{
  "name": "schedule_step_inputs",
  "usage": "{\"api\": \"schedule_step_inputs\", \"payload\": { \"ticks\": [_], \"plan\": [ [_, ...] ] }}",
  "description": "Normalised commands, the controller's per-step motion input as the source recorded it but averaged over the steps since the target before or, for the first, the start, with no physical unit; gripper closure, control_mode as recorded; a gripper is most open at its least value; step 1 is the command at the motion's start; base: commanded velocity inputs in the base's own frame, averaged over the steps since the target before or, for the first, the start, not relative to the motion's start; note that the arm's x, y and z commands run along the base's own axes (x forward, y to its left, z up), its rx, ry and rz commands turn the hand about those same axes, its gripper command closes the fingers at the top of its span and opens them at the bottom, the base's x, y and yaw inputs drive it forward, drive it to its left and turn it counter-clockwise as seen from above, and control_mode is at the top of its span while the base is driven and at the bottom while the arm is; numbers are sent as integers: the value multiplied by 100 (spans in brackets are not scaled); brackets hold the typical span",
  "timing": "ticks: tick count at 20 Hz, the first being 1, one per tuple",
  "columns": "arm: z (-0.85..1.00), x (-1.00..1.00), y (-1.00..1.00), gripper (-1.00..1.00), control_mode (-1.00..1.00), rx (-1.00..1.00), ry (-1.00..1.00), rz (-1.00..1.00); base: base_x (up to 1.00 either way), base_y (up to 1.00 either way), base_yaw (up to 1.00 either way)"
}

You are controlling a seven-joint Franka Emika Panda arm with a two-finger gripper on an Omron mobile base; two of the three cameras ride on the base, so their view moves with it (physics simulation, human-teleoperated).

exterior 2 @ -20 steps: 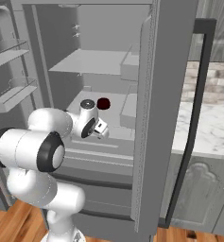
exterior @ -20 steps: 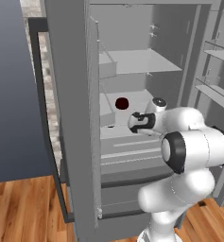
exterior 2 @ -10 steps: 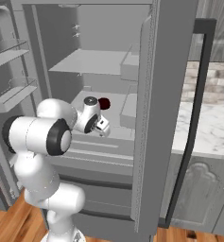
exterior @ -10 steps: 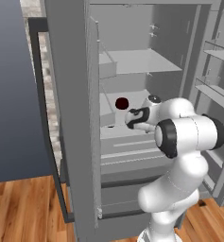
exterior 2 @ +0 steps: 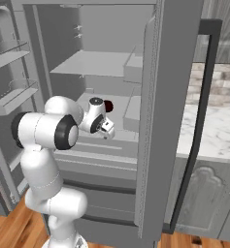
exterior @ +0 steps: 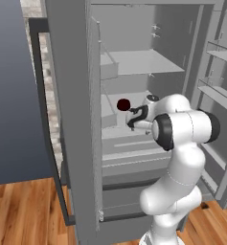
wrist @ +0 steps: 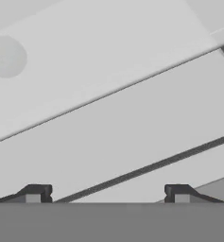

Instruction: Fully open the fridge drawer.

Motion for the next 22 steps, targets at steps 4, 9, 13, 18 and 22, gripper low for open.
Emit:
{"api": "schedule_step_inputs", "payload": {
  "ticks": [4, 9, 13, 18, 22],
  "plan": [
    [-50, -43, -6, -100, -100, 0, 20, -2, 0, 0, 0],
    [-49, -87, -16, -100, -100, 0, 19, -4, 0, 0, 0],
    [-49, -100, -19, -100, -100, 0, 17, -3, 0, 0, 0],
    [-48, -100, -18, -100, -100, 0, 18, -3, 0, 0, 0],
    [-45, -100, -15, -100, -100, 0, 20, -2, 0, 0, 0]
  ]
}}
